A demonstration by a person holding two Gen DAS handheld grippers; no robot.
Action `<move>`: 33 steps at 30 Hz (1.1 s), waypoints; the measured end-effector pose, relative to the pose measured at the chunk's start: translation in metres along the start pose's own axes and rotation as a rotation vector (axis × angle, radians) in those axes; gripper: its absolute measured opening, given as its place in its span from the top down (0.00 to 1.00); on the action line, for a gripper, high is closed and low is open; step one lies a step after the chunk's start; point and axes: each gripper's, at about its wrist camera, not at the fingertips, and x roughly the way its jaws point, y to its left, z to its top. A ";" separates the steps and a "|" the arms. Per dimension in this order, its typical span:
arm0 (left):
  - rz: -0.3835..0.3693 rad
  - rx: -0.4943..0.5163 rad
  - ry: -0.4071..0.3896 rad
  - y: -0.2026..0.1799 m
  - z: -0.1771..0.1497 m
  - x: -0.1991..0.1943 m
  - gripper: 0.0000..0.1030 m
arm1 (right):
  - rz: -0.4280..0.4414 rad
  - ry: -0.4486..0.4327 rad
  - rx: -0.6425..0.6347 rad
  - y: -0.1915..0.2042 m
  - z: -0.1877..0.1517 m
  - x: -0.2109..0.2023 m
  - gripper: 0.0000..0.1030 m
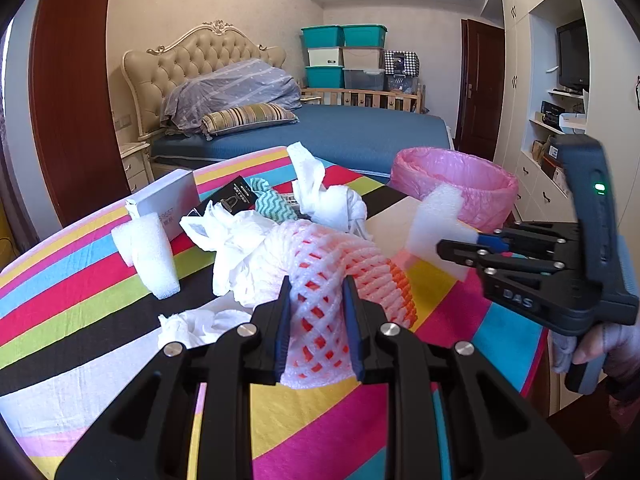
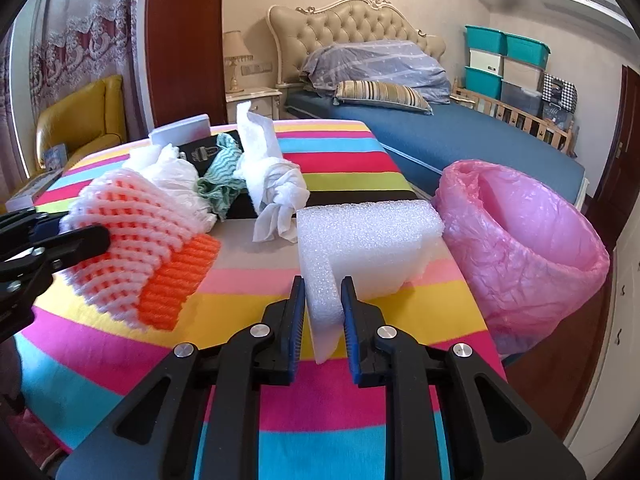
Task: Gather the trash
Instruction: 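Lift the fruit net and foam block off the table with both tools, then carry the fruit net and foam block with both tools over the pink wastebasket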
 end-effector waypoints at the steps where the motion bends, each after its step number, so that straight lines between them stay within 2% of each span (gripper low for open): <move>1: 0.000 -0.001 0.000 0.000 0.000 0.000 0.77 | 0.012 -0.010 -0.006 0.000 -0.002 -0.006 0.81; 6: -0.001 0.005 0.000 -0.001 0.000 0.001 0.77 | 0.047 -0.035 -0.036 0.002 -0.009 -0.026 0.81; 16: -0.010 0.028 -0.013 -0.013 0.001 0.001 0.77 | 0.048 -0.093 -0.032 -0.010 -0.020 -0.057 0.81; 23: -0.027 0.059 -0.020 -0.027 0.003 0.002 0.77 | 0.036 -0.112 -0.014 -0.025 -0.024 -0.066 0.81; 33: -0.072 0.090 -0.030 -0.044 0.018 0.008 0.77 | -0.036 -0.152 0.038 -0.063 -0.021 -0.078 0.81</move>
